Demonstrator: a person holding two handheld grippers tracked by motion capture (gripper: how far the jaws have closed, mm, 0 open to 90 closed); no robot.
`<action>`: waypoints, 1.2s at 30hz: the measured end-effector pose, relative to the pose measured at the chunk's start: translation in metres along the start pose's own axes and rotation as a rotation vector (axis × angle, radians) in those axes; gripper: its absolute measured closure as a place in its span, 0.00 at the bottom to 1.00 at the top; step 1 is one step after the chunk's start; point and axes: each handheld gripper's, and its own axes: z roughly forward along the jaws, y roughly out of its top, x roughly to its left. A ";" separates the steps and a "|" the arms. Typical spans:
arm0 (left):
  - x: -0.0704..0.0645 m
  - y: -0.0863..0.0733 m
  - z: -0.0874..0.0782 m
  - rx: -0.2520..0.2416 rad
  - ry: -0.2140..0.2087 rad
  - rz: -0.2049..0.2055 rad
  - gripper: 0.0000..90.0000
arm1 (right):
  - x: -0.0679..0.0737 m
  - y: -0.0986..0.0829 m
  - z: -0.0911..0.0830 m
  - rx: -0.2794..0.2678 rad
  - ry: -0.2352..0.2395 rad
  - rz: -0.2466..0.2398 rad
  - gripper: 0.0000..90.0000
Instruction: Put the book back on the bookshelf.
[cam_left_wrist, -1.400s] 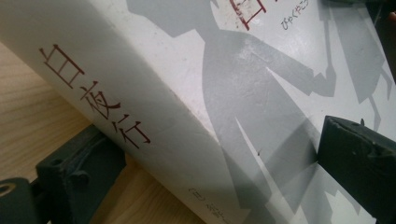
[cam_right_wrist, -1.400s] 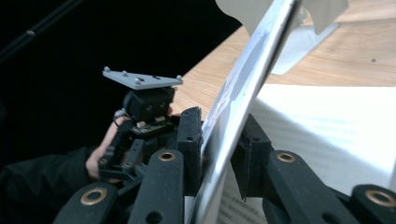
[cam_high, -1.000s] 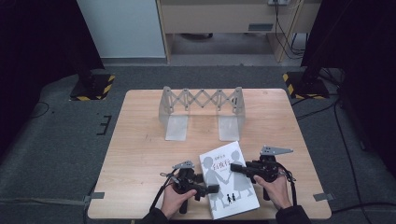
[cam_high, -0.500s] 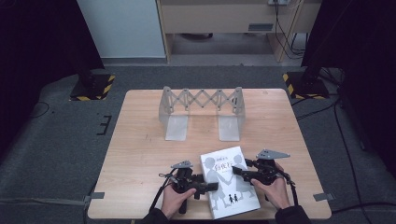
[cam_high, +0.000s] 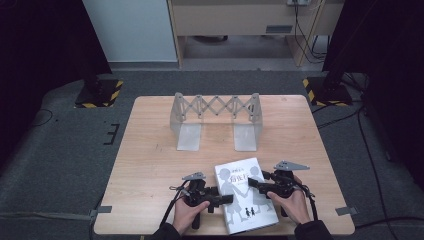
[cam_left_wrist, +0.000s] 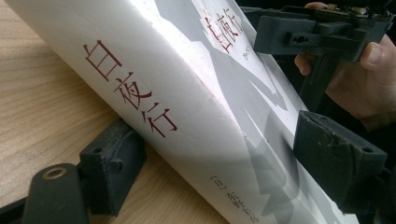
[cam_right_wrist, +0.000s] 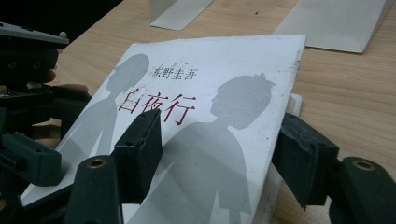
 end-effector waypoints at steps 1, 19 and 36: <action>0.000 0.000 0.000 0.001 -0.002 -0.002 0.18 | 0.000 0.000 0.000 -0.002 0.000 0.003 0.40; -0.001 0.000 0.001 0.000 0.008 0.001 0.18 | 0.004 0.002 0.000 -0.006 0.018 0.012 0.42; -0.001 0.002 -0.001 0.012 0.022 -0.020 0.22 | -0.002 -0.010 0.003 0.036 0.022 0.053 0.33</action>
